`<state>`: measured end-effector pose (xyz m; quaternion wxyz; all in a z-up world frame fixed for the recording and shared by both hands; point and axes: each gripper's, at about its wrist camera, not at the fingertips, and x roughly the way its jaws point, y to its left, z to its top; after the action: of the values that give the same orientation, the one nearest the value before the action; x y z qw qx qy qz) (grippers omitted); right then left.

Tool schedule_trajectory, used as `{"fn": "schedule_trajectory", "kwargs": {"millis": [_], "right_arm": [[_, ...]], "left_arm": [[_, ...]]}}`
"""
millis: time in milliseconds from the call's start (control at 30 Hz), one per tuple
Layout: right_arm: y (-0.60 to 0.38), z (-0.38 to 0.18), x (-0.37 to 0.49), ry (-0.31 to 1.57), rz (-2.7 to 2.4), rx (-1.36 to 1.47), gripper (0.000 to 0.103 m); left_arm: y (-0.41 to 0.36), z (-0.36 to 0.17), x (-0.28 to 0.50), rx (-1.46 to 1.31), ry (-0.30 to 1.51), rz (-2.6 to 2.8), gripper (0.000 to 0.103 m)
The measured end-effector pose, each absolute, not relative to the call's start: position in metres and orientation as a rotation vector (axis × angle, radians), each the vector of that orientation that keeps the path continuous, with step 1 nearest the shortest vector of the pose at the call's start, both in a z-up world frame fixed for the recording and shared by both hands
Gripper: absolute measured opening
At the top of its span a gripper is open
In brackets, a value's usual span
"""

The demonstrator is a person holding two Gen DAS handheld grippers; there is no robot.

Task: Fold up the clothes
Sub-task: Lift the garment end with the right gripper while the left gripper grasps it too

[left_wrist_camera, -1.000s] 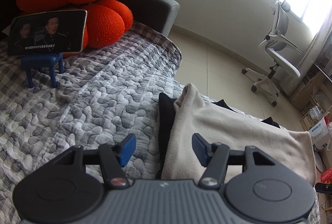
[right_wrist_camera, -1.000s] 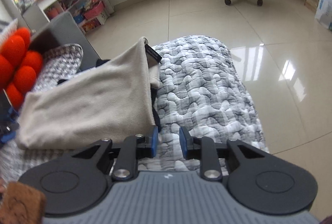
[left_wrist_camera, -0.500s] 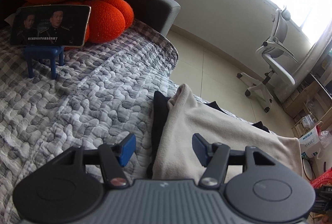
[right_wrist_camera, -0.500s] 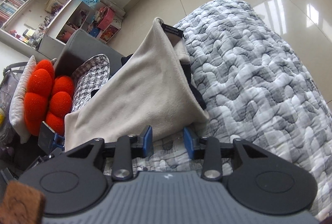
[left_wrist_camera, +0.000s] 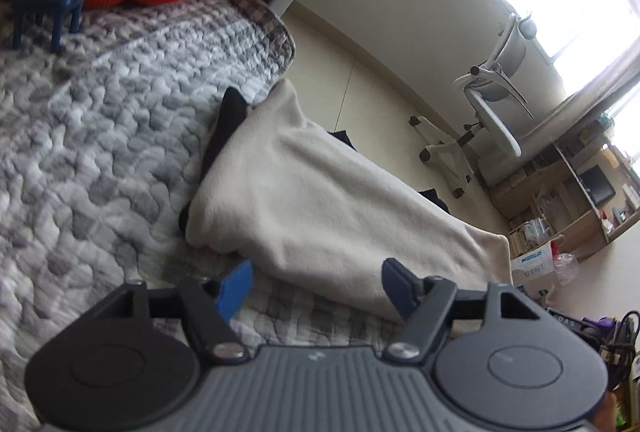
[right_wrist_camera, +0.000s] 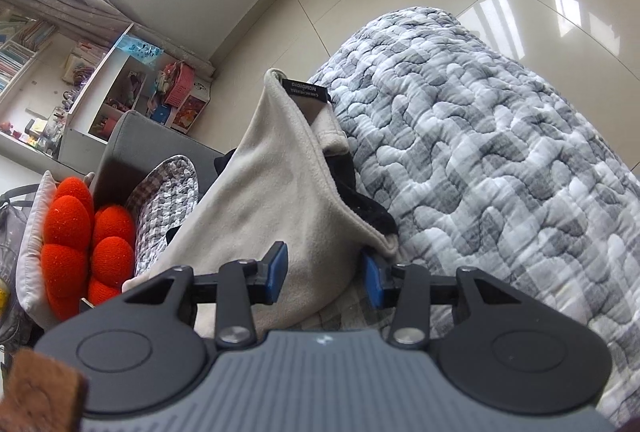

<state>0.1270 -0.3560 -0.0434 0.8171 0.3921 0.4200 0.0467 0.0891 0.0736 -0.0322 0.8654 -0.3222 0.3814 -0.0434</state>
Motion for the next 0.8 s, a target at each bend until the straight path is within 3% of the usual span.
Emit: {"fn": "schedule_trajectory", "kwargs": {"millis": [400, 800], "right_arm": [[-0.359, -0.05, 0.115, 0.837, 0.007, 0.899, 0.044], [-0.34, -0.039, 0.118, 0.791, -0.039, 0.846, 0.044]], "left_arm": [[0.101, -0.057, 0.1, -0.839, 0.692, 0.001, 0.084], [0.1, -0.056, 0.1, -0.835, 0.65, 0.031, 0.08]]}}
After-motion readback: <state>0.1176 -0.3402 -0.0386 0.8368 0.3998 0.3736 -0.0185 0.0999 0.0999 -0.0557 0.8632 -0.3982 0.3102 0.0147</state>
